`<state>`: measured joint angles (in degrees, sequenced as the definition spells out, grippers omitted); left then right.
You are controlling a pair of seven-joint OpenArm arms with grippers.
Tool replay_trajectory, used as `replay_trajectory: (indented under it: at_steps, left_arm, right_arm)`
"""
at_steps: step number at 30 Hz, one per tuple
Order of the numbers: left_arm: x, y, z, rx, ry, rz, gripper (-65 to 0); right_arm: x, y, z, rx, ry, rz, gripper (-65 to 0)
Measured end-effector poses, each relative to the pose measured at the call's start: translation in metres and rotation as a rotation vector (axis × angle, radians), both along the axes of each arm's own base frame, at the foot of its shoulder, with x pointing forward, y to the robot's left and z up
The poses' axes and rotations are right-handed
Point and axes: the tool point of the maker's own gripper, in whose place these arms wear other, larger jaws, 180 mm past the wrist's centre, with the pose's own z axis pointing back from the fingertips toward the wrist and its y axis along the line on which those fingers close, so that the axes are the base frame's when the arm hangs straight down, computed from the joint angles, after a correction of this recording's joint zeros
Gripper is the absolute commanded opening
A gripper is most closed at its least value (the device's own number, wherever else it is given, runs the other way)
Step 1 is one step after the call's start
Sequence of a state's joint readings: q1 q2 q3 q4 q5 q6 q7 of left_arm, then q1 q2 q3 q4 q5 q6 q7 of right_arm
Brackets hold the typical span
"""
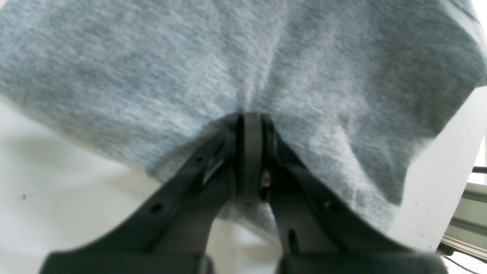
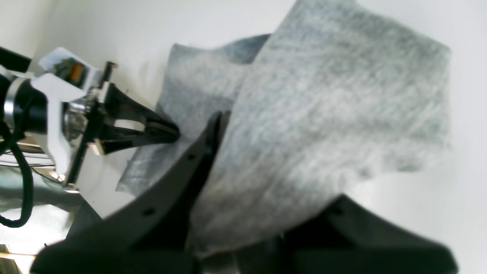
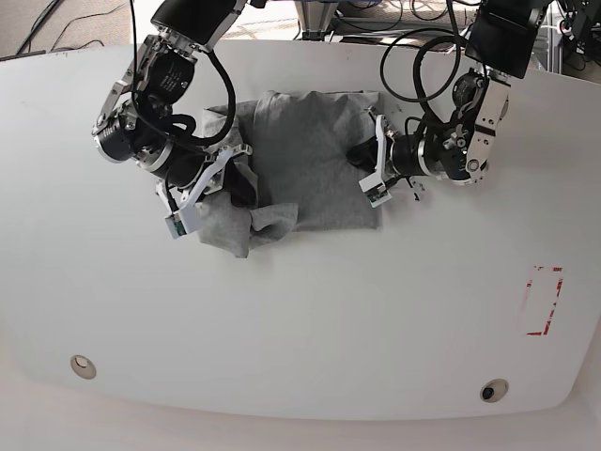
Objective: Layout the t-shirt on the table in an organized manner, then fold the t-shirt properly
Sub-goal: 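Bring both grippers together over the shirt bundle, stacking the folds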
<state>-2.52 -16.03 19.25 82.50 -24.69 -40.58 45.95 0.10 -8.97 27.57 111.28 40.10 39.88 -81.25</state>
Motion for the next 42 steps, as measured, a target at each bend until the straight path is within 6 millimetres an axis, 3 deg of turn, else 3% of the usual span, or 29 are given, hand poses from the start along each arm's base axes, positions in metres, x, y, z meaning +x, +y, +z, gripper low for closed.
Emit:
replay_trajectory:
  at_steps: [9, 21, 32, 38, 42]
  left_arm:
    - [0.000, -0.001, 0.000, -0.001, 0.000, -0.001, -64.4]
    - [0.000, -0.001, 0.000, -0.002, 0.001, -0.001, -64.4]
    - [0.000, -0.001, 0.000, -0.003, 0.000, -0.001, -64.4]
    - [0.000, -0.001, 0.000, -0.002, 0.001, -0.001, -64.4]
    - [-0.001, -0.001, 0.000, -0.002, 0.002, -0.001, -64.4]
  right_arm:
    - [-0.008, 0.034, -0.001, 0.000, 0.003, 0.116, -65.0]
    - [-0.021, 0.059, -0.005, 0.003, 0.016, 0.201, -65.0]
    - [-0.023, 0.083, 0.002, 0.018, -0.016, 0.271, -65.0]
    - [-0.022, 0.092, -0.005, 0.067, -0.002, 0.280, -65.0]
    - [-0.028, 0.117, -0.013, 0.110, 0.018, 0.337, -65.0]
